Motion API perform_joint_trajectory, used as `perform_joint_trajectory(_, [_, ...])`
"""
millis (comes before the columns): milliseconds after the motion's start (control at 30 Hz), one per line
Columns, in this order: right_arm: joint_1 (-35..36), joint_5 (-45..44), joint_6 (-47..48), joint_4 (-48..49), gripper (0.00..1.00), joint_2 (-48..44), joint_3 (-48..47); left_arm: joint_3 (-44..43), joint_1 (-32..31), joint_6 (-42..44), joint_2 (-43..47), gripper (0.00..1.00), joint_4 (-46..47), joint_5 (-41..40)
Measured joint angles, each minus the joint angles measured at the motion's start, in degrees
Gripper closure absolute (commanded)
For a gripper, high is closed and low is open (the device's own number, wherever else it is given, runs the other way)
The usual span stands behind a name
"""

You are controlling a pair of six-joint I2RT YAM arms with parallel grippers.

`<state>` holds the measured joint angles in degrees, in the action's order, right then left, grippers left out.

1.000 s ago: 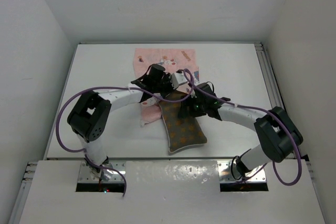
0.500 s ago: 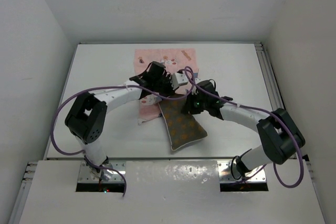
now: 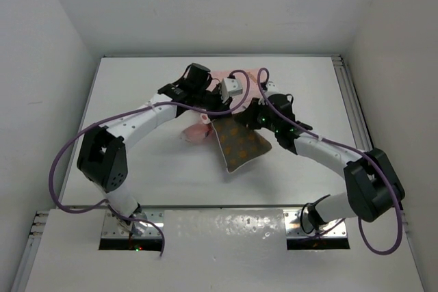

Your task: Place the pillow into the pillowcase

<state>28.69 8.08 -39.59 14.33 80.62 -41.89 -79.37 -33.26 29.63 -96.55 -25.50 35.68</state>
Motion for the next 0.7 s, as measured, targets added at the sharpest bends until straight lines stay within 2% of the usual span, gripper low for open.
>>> perform_joint_trajectory(233, [-0.81,-0.92,-3.56,3.87,1.0,0.22,0.35,-0.26,0.66,-0.17,0.79,1.0,-0.76,-0.74])
perform_joint_trajectory(533, [-0.31,-2.16,-2.19,3.06,1.0,-8.26,0.61,0.02,2.4,-1.7,2.84,1.0,0.85,-2.91])
perform_joint_trajectory(700, [-2.16,-3.02,-4.09,2.19,1.0,-5.14,-0.63,-1.9,1.99,-1.64,2.89,1.0,-0.83,0.17])
